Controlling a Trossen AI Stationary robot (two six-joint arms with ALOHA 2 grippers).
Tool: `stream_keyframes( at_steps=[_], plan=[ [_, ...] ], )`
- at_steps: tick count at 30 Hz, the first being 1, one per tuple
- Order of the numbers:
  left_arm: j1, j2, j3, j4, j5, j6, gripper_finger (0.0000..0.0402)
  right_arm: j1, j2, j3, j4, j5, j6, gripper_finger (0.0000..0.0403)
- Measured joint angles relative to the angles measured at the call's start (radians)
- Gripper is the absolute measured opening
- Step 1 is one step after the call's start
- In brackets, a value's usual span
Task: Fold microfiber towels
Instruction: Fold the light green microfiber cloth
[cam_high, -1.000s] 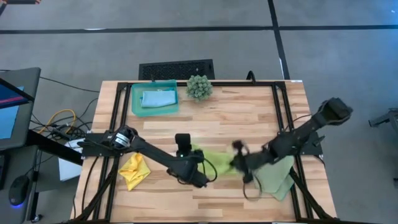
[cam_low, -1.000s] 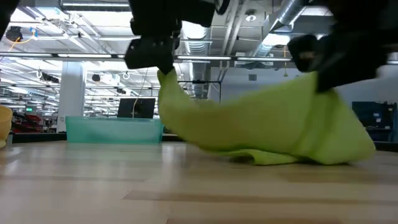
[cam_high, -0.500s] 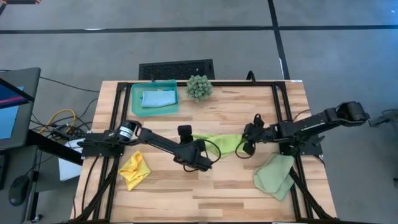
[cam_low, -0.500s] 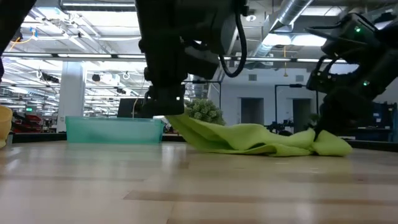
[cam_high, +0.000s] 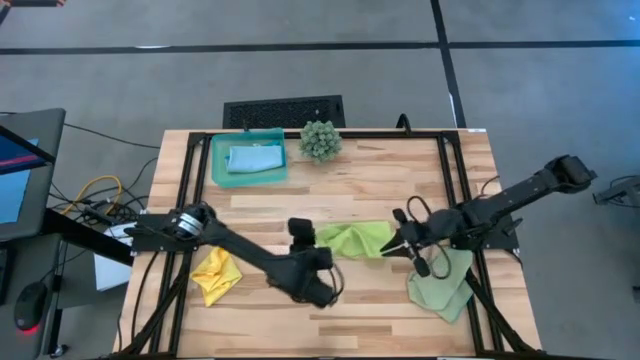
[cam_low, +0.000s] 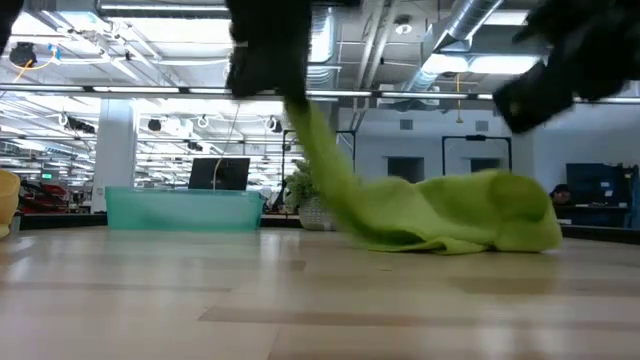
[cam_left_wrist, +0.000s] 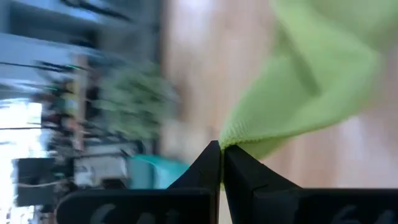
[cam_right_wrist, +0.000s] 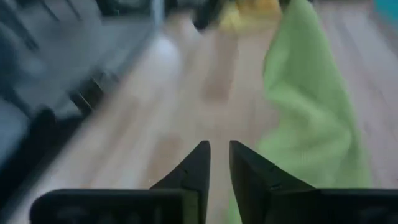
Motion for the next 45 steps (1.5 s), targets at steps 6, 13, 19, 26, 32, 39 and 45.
stream_keyframes(
  at_steps=[6,13,19,26,32,39,45],
  plan=[
    [-0.057,-0.112,0.010,-0.159,-0.177,-0.396,0.0000,0.065,-0.102,0.002,-0.001,0.318,0.033,0.0048],
    [-0.026,-0.117,0.007,-0.120,-0.173,-0.462,0.0000,0.090,-0.031,0.001,-0.046,0.304,-0.001,0.0042],
    [-0.002,-0.112,0.009,0.007,-0.170,-0.336,0.0000,0.146,0.214,0.001,0.203,0.265,-0.103,0.0098],
    [-0.010,-0.112,0.018,0.103,-0.169,-0.222,0.0000,0.193,0.538,0.097,0.361,0.238,-0.243,0.0173],
    [-0.010,-0.112,0.018,0.103,-0.168,-0.221,0.0000,0.214,0.765,0.320,0.211,0.249,-0.417,0.0193],
    [-0.010,-0.112,0.018,0.103,-0.141,-0.221,0.0000,0.197,0.950,0.566,-0.113,0.426,-0.483,0.0173],
    [-0.010,-0.112,0.018,0.103,-0.136,-0.221,0.0000,0.163,1.047,0.653,-0.136,0.529,-0.523,0.0122]
  ],
)
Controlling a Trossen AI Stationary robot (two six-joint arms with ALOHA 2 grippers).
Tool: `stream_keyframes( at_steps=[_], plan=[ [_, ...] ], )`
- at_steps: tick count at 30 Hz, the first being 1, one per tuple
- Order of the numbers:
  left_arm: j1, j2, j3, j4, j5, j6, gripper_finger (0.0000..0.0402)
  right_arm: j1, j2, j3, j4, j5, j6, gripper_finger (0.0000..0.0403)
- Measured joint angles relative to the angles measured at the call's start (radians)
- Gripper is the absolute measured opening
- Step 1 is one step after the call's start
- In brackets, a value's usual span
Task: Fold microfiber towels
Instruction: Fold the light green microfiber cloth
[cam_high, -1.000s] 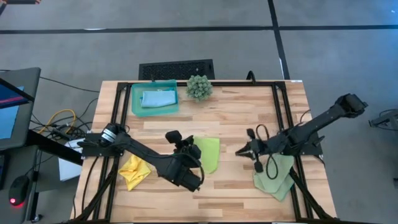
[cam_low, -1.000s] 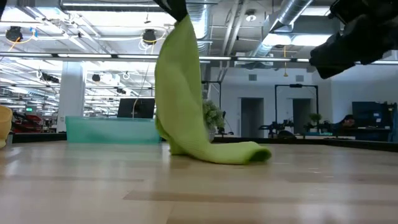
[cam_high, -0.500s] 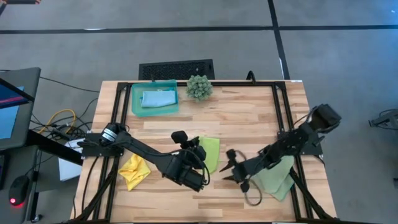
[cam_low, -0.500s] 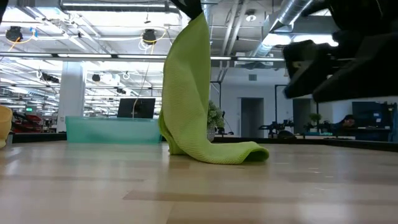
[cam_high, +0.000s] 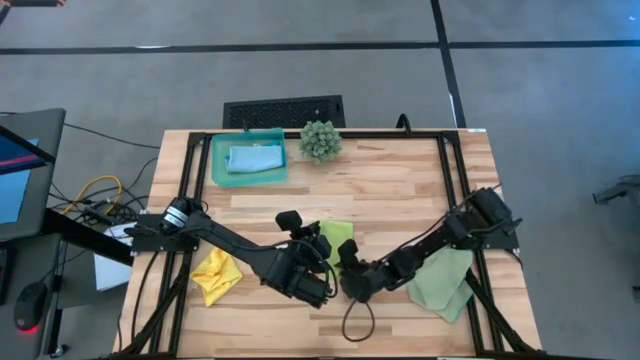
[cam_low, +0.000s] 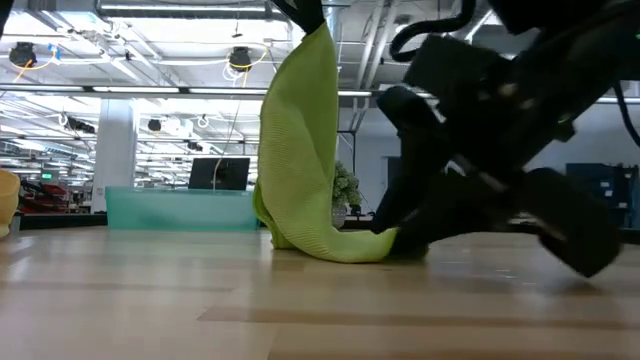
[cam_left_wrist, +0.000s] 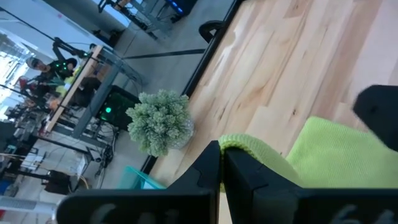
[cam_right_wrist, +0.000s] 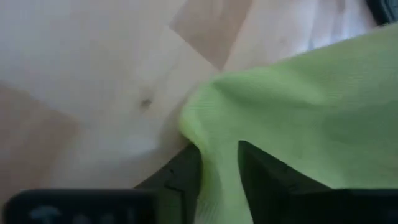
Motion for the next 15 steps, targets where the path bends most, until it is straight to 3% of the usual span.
stream_keyframes(
  at_steps=[5,8,11,13,15],
  plan=[
    [-0.001,0.000,0.000,0.000,0.016,0.000,0.0000,-0.021,-0.003,0.008,-0.007,0.002,0.036,0.0025],
    [-0.016,0.000,0.000,0.000,0.016,-0.001,0.0000,-0.016,-0.073,0.006,-0.061,-0.028,0.087,0.0015],
    [-0.049,-0.002,0.009,-0.007,0.017,-0.003,0.0000,0.003,-0.208,-0.047,-0.070,-0.246,0.100,0.0021],
    [-0.072,-0.004,0.036,-0.031,0.012,-0.020,0.0000,0.011,-0.320,-0.110,0.005,-0.482,0.097,0.0014],
    [-0.094,-0.008,0.055,-0.042,-0.021,-0.038,0.0000,0.013,-0.450,-0.198,0.133,-0.611,0.109,0.0007]
  ],
)
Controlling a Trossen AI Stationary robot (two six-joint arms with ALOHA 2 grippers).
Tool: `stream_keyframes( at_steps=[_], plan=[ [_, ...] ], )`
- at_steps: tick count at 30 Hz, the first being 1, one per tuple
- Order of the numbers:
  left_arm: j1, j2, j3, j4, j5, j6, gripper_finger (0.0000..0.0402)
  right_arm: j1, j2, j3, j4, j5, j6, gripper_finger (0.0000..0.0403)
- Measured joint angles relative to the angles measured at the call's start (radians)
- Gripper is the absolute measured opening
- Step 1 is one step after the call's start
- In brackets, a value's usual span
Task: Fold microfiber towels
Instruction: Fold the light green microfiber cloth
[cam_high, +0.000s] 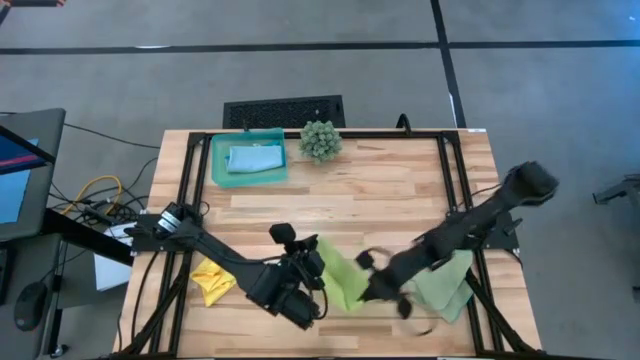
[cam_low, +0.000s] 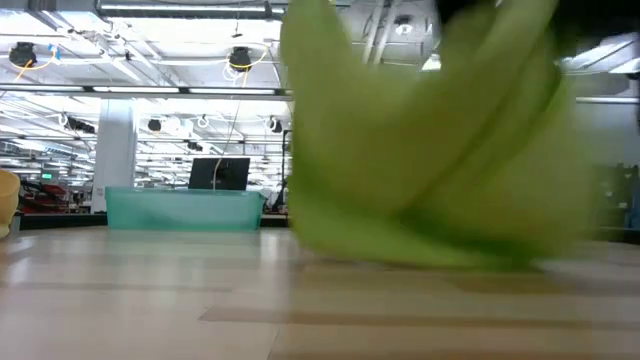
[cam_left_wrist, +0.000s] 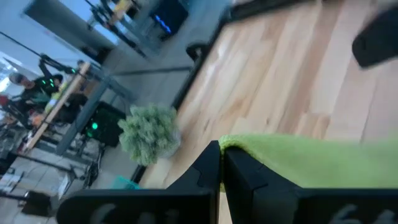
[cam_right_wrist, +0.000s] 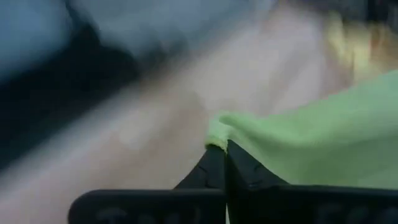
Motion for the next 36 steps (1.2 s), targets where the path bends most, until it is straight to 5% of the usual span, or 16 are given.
stream_keyframes(
  at_steps=[2,4,7,9,17,26,36],
  plan=[
    [-0.015,0.000,0.011,-0.006,-0.026,-0.013,0.0000,-0.009,-0.134,-0.110,0.112,0.037,0.054,0.0009],
    [-0.020,0.000,0.011,-0.012,-0.028,-0.021,0.0000,-0.040,-0.253,-0.216,0.154,0.203,0.148,0.0013],
    [-0.001,0.002,0.002,-0.019,0.025,-0.040,0.0000,-0.116,-0.420,-0.357,0.096,0.436,0.320,0.0013],
    [0.030,0.006,-0.022,-0.023,0.076,-0.042,0.0000,-0.178,-0.513,-0.431,0.017,0.491,0.423,0.0012],
    [0.187,0.008,-0.198,0.039,0.235,-0.047,0.0000,-0.412,-0.646,-0.582,-0.197,0.493,0.592,0.0032],
    [0.259,0.008,-0.290,0.149,0.311,0.017,0.0000,-0.557,-0.621,-0.523,-0.236,0.555,0.493,0.0140],
    [0.245,0.008,-0.290,0.151,0.349,0.015,0.0000,-0.467,-0.624,-0.406,-0.426,0.393,0.570,0.0191]
  ],
)
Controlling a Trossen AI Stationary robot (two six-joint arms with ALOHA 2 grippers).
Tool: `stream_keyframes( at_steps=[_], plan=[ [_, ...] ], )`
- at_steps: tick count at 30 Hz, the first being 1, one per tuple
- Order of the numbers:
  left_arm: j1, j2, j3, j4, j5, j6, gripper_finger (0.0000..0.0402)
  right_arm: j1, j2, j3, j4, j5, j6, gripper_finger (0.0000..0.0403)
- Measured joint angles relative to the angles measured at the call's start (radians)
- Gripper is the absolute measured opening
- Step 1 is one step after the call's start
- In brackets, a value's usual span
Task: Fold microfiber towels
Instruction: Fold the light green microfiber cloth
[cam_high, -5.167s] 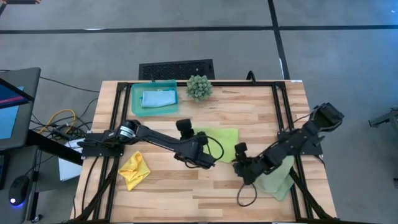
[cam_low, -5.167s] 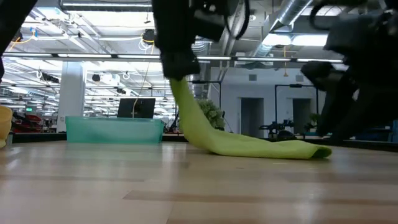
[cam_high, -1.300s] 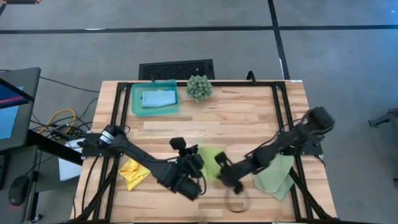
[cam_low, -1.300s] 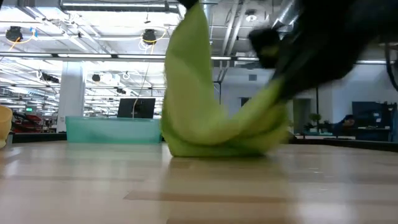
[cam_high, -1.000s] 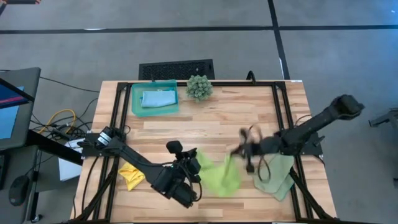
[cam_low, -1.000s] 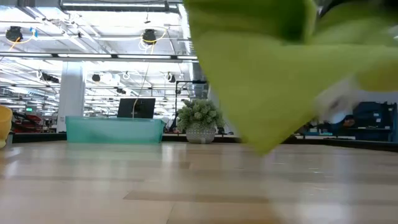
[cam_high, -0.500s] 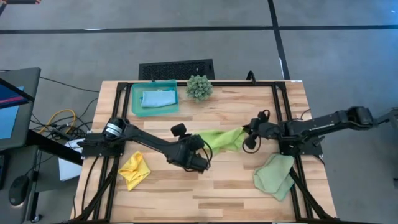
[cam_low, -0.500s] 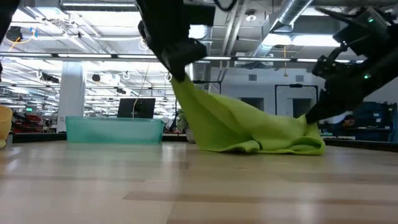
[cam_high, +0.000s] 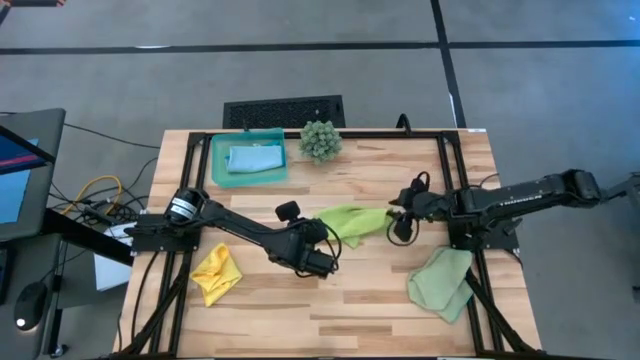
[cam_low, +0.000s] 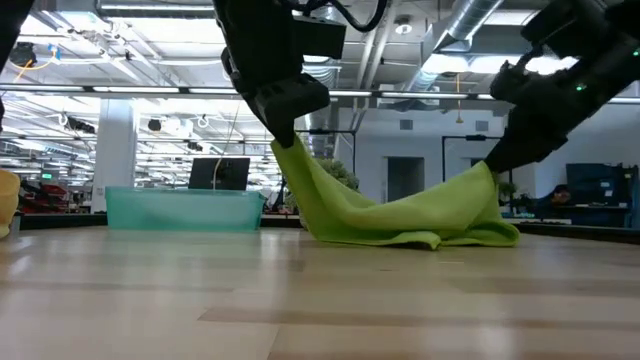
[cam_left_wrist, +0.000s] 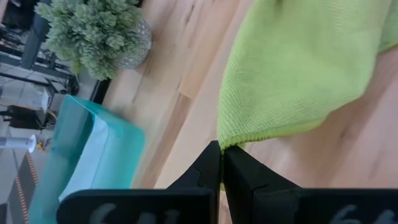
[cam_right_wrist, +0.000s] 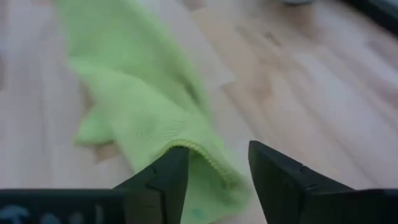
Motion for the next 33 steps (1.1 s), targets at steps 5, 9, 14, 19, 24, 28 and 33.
stream_keyframes(
  at_steps=[5,9,14,19,24,28,33],
  plan=[
    [-0.004,0.000,0.002,0.007,0.011,0.001,0.0000,0.111,0.012,0.000,0.007,-0.043,0.001,0.0188],
    [-0.004,0.000,0.003,0.016,0.034,0.014,0.0000,0.177,0.012,0.000,0.078,-0.023,0.000,0.0176],
    [-0.020,0.000,0.003,0.091,0.290,0.136,0.0000,0.217,0.012,0.000,0.202,-0.172,-0.093,0.0153],
    [-0.112,-0.008,0.003,0.359,0.414,0.447,0.0000,0.280,0.012,0.000,0.339,-0.447,-0.200,0.0125],
    [-0.183,-0.089,0.004,0.741,0.323,0.666,0.0000,0.360,0.009,0.000,0.432,-0.465,-0.217,0.0106],
    [-0.203,-0.148,0.006,0.901,0.127,0.681,0.0000,0.414,0.024,0.000,0.457,-0.461,-0.251,0.0103],
    [-0.193,-0.149,0.001,0.865,0.043,0.642,0.0000,0.464,0.107,0.000,0.550,-0.363,-0.298,0.0103]
  ],
)
